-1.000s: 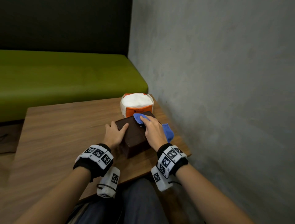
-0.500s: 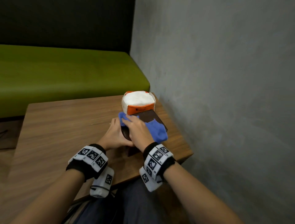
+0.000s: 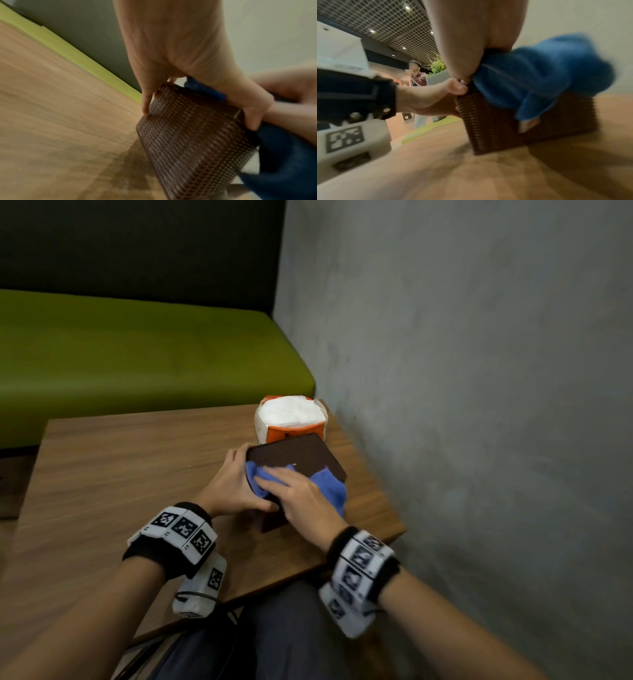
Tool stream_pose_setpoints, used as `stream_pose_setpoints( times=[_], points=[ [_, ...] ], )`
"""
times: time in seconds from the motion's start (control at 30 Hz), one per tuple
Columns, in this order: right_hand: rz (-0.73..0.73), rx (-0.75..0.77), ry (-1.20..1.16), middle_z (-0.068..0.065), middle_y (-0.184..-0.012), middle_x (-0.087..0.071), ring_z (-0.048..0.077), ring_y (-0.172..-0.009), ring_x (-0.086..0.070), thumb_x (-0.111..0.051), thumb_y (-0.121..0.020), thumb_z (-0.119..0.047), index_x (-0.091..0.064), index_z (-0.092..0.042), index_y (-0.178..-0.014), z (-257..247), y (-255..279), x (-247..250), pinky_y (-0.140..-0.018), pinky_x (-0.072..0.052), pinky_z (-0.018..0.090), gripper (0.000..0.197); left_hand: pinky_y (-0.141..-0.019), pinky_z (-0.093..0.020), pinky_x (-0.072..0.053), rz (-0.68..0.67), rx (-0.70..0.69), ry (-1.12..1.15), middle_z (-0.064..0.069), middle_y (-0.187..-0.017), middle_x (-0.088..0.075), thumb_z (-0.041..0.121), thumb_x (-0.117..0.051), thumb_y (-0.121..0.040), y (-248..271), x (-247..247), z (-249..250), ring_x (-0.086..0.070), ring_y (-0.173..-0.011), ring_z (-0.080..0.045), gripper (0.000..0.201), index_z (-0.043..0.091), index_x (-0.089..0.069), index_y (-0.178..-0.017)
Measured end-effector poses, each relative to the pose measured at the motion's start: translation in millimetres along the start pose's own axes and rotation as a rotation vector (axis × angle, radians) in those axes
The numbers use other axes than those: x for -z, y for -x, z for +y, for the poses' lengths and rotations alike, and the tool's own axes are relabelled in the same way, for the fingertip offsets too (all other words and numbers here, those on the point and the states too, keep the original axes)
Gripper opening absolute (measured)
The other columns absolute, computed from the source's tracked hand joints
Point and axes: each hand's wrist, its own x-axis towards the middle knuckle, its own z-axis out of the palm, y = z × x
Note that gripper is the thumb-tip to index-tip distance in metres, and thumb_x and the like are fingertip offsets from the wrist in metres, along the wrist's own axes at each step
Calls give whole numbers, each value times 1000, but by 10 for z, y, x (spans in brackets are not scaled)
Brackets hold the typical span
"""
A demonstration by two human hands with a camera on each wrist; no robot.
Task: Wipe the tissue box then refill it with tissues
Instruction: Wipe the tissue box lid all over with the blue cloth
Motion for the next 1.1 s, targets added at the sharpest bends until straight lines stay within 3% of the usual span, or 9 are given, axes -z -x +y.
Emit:
stream_pose_setpoints(
  times=[0.07,0.17,0.37,0.5,0.57,0.73,0.83,0.97,1.1],
  points=[
    [8,-86,70,20,-134,-52,34,-125,-48,-49,-79,14,-53,-8,-126,296,58,144,-109,-30,45,52,-105,-32,-32,23,3,-7,-13,-139,-27,24,-88,-54,3,-22,-3,-33,-130,-26,118,5,-13,-143],
    [46,-318,115,18,-139,-48,33,-127,-44,-46,-84,9,-51,-9,-129,530,-229,270,-109,-26,44,48,-104,-32,-34,-2,9,10,-13,-134,-28,45,-83,-35,11,-64,51,-36,-127,-27,132,8,-15,-142],
    [-80,-18,-1,23,-138,-47,35,-130,-41,-52,-78,14,-51,-4,-127,-43,-96,25,-112,-30,46,52,-105,-34,-32,-16,27,-24,-14,-142,-26,35,-85,-45,-15,40,-7,-32,-133,-28,128,5,-11,-144],
    [9,-283,75,20,-142,-43,32,-132,-40,-46,-80,13,-49,-7,-130,405,-275,218,-111,-27,37,53,-104,-31,-33,11,14,-36,-13,-137,-28,23,-88,-54,-7,-13,17,-35,-129,-27,116,6,-14,-142],
    [62,-308,69,20,-139,-47,33,-129,-42,-46,-82,9,-51,-5,-127,254,-435,158,-108,-31,40,47,-102,-29,-33,13,4,-17,-14,-136,-29,31,-89,-48,-8,-23,16,-35,-128,-27,120,7,-17,-141],
    [-51,16,-14,23,-132,-53,37,-124,-48,-54,-73,17,-57,-2,-121,-21,-65,2,-108,-34,46,52,-105,-32,-32,-38,16,-25,-14,-142,-25,33,-87,-48,-4,55,-6,-32,-132,-28,126,4,-11,-145],
    [10,-127,57,22,-136,-49,36,-127,-46,-53,-75,17,-53,-5,-126,415,141,242,-110,-31,42,56,-107,-32,-32,-107,23,-76,-12,-140,-26,55,-74,-30,12,145,20,-34,-130,-26,138,9,-11,-144],
    [91,-254,68,14,-142,-45,28,-130,-43,-45,-88,9,-47,-10,-132,588,151,446,-109,-31,31,48,-115,-49,-21,-261,75,-334,-13,-152,-8,52,-75,-40,-127,347,197,-15,-141,-31,141,13,9,-146],
    [89,-257,73,16,-142,-44,29,-131,-41,-46,-89,8,-46,-10,-133,526,96,300,-111,-31,36,48,-108,-69,-1,-256,73,-507,-10,-158,8,53,-80,-54,-264,203,502,8,-145,-29,141,14,22,-144]
  ],
)
